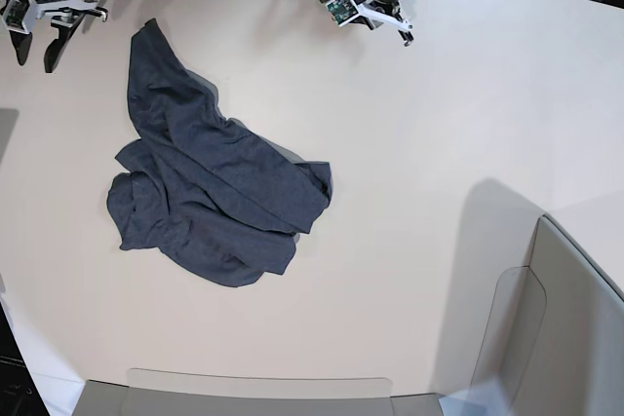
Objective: Layout the t-shirt on the table in an organized manner, then fold the t-shirt properly
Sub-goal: 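Move both grippers down toward the crumpled blue t-shirt's edges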
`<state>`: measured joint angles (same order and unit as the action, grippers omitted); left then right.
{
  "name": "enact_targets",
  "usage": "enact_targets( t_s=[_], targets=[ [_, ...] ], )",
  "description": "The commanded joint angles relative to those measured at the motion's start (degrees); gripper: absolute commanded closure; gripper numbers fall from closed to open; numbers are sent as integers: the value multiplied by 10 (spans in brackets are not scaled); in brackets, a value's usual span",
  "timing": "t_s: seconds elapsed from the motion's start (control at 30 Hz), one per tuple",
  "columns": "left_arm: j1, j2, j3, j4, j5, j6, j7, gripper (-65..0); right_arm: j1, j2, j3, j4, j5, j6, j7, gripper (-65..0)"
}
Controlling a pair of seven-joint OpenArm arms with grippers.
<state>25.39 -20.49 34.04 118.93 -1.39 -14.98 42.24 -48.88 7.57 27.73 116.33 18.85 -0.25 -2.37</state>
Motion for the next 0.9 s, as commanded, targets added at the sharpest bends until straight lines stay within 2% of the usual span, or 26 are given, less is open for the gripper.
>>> enact_targets(
  t_s=[0.0, 0.07, 0.1, 0.17, 0.37, 0.47, 0.7, 0.77, 0.87],
  targets=[
    [-36, 34, -2, 9, 13, 99, -99, -192, -6, 3, 4, 8, 2, 0, 17, -275],
    [-31, 34, -6, 9, 13, 66, -96, -191, -5, 3, 5, 6, 2, 1, 17, -275],
    [-26, 34, -7, 9, 13, 61, -94, -191, -5, 3, 5, 6, 2, 1, 17, -275],
    [-7, 32, -7, 10, 16, 61, -95, -182, -4, 3, 5, 5, 1, 1, 17, -275],
    [62, -8, -7, 10, 17, 60, -102, -168, 9, 3, 5, 5, 0, 1, 17, -275],
    [100, -30, -9, 10, 17, 60, -135, -168, 11, 3, 5, 5, 0, 1, 16, -275],
    [202, -41, -96, 10, 17, 60, -207, -168, 11, 0, 5, 5, 0, 1, 16, -275],
    [228, -53, -125, 10, 15, 60, -224, -168, 11, 0, 5, 5, 0, 1, 16, -275],
    [239, -61, -154, 10, 13, 60, -237, -168, 11, 0, 5, 4, 0, 1, 16, -275]
  ],
)
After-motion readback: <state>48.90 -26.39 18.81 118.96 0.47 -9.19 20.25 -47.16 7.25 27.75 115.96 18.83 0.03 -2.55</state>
